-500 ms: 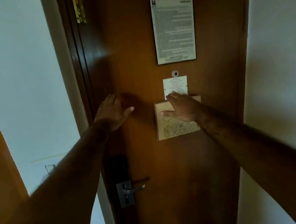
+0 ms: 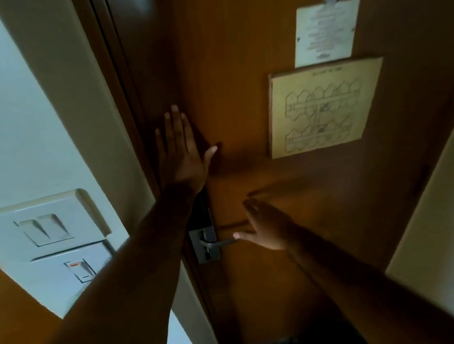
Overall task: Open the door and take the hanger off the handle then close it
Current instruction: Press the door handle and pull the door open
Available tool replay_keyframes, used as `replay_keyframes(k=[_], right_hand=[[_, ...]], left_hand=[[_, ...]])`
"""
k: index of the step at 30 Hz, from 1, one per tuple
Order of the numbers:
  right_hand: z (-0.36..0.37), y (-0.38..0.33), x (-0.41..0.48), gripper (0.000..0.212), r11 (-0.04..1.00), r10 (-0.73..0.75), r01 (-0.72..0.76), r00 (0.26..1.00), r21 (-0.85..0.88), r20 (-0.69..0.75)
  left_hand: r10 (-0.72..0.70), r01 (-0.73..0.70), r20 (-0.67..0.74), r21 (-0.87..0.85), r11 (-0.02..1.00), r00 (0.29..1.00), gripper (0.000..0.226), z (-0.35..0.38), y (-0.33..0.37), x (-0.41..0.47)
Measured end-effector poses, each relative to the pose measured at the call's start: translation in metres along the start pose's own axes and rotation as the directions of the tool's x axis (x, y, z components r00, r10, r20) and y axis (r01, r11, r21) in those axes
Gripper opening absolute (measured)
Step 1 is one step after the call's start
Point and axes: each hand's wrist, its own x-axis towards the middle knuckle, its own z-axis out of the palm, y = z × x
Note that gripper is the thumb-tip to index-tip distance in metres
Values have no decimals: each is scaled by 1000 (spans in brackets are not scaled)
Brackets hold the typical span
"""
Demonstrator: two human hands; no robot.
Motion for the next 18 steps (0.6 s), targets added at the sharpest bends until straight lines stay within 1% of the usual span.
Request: replay_keyframes(k=[2,4,7,9,11,13,16,18], right_hand=[[43,-4,11,97,998,-69,69,997,-13,-26],[79,-7,17,100,990,-140,140,987,-10,-82],[119,-10,22,107,965,-258,261,951,-3,-172],[139,-14,26,107,956,-288,293,926,-18,-245],[159,-19,30,105,959,-259,283,904,21,-341],[178,-27,31,105,964,-180,242,900,110,-398],[201,-38,32,103,964,-38,137,920,230,-391],[202,-40,34,100,965,-6,104,925,239,-379]], left_hand=[[-3,12,-105,88,996,994,100,22,0,3],[-6,33,-198,133,991,980,101,42,-2,4],[4,51,-326,161,986,945,100,60,-3,6],[8,60,-377,168,984,926,99,65,-5,6],[5,77,-409,183,980,912,100,70,-7,6],[7,88,-439,194,977,898,100,73,-7,8],[4,101,-464,202,974,886,99,72,-5,9],[2,121,-474,228,966,880,98,67,-2,9]])
